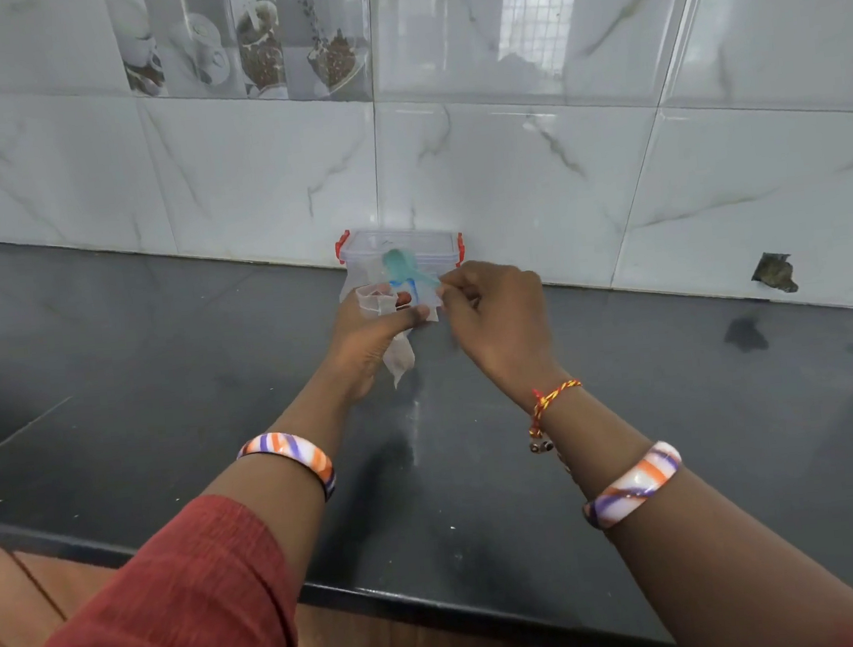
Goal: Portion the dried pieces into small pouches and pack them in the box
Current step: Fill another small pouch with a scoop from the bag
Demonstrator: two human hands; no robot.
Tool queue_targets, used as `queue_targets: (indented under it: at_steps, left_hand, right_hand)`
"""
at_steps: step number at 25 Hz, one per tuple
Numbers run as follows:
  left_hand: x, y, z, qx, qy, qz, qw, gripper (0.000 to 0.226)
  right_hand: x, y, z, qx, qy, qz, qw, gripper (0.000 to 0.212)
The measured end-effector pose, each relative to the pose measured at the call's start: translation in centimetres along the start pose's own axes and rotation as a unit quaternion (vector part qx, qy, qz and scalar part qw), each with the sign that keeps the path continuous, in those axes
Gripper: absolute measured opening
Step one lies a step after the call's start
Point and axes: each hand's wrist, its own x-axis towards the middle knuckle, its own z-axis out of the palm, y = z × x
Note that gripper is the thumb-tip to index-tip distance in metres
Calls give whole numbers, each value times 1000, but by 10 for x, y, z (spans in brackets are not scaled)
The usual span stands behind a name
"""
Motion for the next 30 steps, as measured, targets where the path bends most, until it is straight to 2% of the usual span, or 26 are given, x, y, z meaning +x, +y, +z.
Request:
queue_targets:
  at_steps: [3,6,8,11,15,19,25,28,30]
  left_hand:
    - [5,-3,-6,9,70,-14,997,32]
    - [19,-11,-16,84,192,-36,977,58]
    - [30,-15,-21,144,218,-36,965,71]
    - [51,-17,-21,225,177,-32,958,76]
    - [81,-28,-28,268,126,-47,954,66]
    - [101,-40,-50,199,133,-109,965,49]
    - [119,-46,-77,127,62,-215,966,44]
    - [127,-38,-83,-5,63,-248,967,55]
    - [134,-21,-78,-54,58,-223,972,49]
  right_hand:
    - [5,17,6,90,16,133,987,18]
    - [5,35,20,112,-25,213,970,19]
    - [4,42,33,94,-55,231,967,18]
    - [13,38,58,-16,-93,173,980,21]
    - [38,21,96,-160,-154,56,973,24]
    - [53,8,131,-212,-202,-16,956,22]
    - [62,7,169,-273,-261,-70,923,27]
    - [68,-1,168,-265,-265,-39,926,27]
    - [71,-1,160,-217,-253,31,942,25]
